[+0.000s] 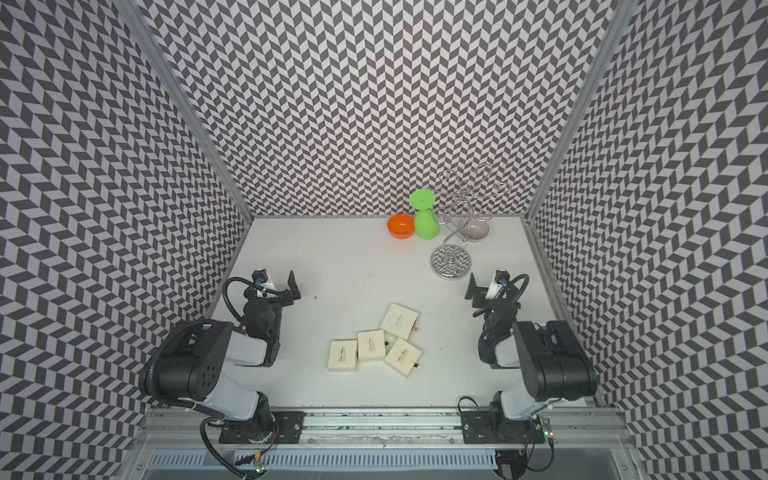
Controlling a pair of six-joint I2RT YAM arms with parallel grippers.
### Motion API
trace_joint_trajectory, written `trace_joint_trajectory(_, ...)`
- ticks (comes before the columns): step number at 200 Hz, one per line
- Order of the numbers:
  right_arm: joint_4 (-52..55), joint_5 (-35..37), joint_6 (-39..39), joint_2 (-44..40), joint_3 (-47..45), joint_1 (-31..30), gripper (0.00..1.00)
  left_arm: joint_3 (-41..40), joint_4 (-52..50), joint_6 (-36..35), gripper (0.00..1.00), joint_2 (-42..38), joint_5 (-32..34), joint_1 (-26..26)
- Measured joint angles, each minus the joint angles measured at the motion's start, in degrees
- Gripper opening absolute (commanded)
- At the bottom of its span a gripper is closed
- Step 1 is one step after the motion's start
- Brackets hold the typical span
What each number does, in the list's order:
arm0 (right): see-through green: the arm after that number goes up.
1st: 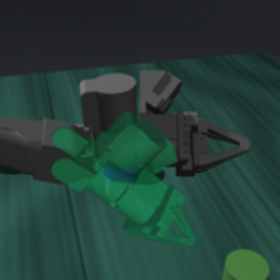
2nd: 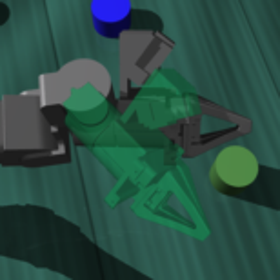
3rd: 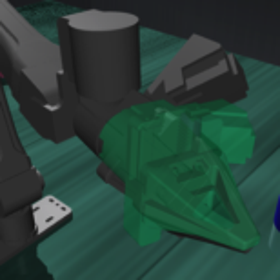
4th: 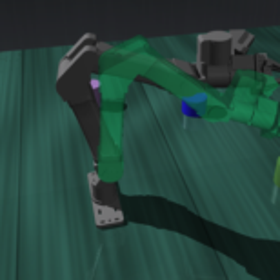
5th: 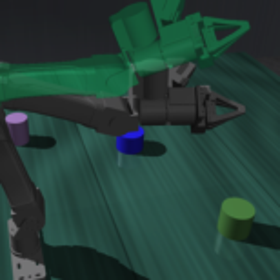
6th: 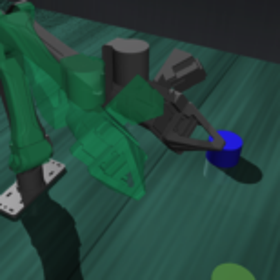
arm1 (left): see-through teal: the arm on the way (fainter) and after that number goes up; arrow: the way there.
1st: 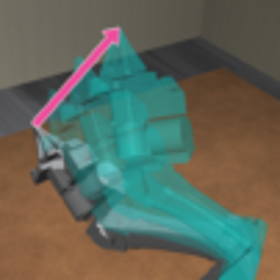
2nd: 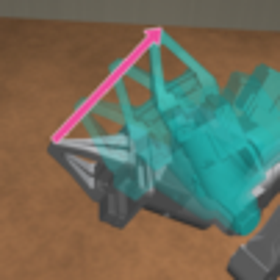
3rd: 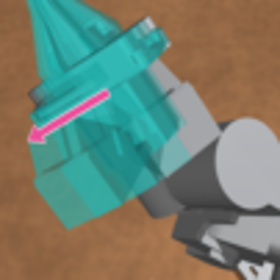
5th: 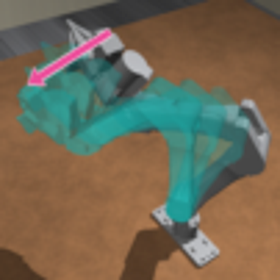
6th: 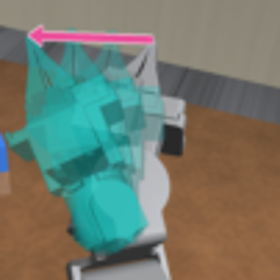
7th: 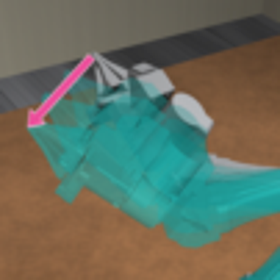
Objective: Take out the earrings from the drawer-style jewelry box
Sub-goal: Move the jewelry box to the center of the board.
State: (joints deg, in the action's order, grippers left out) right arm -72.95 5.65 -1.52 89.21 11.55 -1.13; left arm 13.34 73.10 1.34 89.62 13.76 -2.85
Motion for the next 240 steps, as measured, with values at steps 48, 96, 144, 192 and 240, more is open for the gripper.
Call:
trace_joint_trajectory(48, 0.0, -0.07, 0.02, 0.0, 0.0, 0.0, 0.99, 0.0, 0.0, 0.0, 1.0, 0.0, 0.0, 0.0)
trace_joint_trajectory(96, 0.0, -0.09, 0.02, 0.0, 0.0, 0.0, 0.99, 0.0, 0.0, 0.0, 1.0, 0.0, 0.0, 0.0)
trace_joint_trajectory(144, 0.0, -0.09, 0.02, 0.0, 0.0, 0.0, 0.99, 0.0, 0.0, 0.0, 1.0, 0.0, 0.0, 0.0)
trace_joint_trajectory(192, 0.0, -0.11, 0.02, 0.0, 0.0, 0.0, 0.99, 0.0, 0.0, 0.0, 1.0, 0.0, 0.0, 0.0)
trace_joint_trajectory(240, -0.46, -1.53, -0.07, 0.0, 0.0, 0.59, 0.99, 0.0, 0.0, 0.0, 1.0, 0.0, 0.0, 0.0)
